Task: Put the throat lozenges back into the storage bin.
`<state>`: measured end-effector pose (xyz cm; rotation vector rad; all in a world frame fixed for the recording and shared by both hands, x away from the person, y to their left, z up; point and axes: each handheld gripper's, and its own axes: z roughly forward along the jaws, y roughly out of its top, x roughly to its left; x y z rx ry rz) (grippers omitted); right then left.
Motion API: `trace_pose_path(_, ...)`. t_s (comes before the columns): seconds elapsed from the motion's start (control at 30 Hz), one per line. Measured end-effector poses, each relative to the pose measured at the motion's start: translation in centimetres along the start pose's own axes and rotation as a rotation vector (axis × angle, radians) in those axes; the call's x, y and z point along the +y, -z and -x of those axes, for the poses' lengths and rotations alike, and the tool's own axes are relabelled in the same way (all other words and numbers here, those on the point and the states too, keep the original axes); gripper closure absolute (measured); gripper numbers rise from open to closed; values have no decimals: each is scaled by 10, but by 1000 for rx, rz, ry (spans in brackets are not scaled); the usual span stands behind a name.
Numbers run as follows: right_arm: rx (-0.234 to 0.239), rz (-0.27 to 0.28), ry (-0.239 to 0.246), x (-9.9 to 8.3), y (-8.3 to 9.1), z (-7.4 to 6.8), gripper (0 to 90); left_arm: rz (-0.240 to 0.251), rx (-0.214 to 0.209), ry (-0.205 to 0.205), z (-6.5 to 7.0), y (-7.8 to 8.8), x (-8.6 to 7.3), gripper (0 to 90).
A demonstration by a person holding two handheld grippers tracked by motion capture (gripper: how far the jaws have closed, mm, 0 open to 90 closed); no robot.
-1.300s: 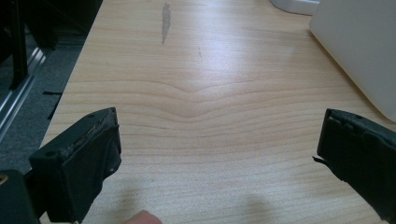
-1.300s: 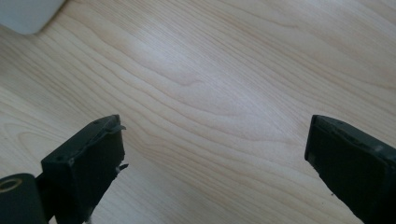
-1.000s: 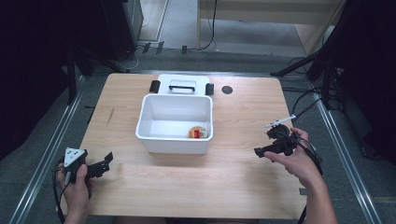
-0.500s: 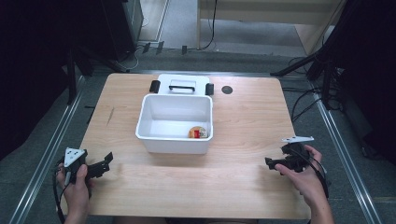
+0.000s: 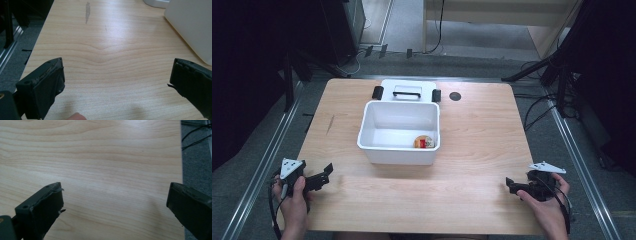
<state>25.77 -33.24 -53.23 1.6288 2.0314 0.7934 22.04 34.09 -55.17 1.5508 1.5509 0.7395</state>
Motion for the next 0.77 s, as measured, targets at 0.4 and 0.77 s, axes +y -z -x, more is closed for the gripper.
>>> trace_pose_path(0.4,-14,115,-65,-26,6,8,12,-1,-1,1,0,0,0,0)
trace_pose_path(0.77,-23,140,-103,-32,4,8,12,-17,3,-7,0,-1,1,0)
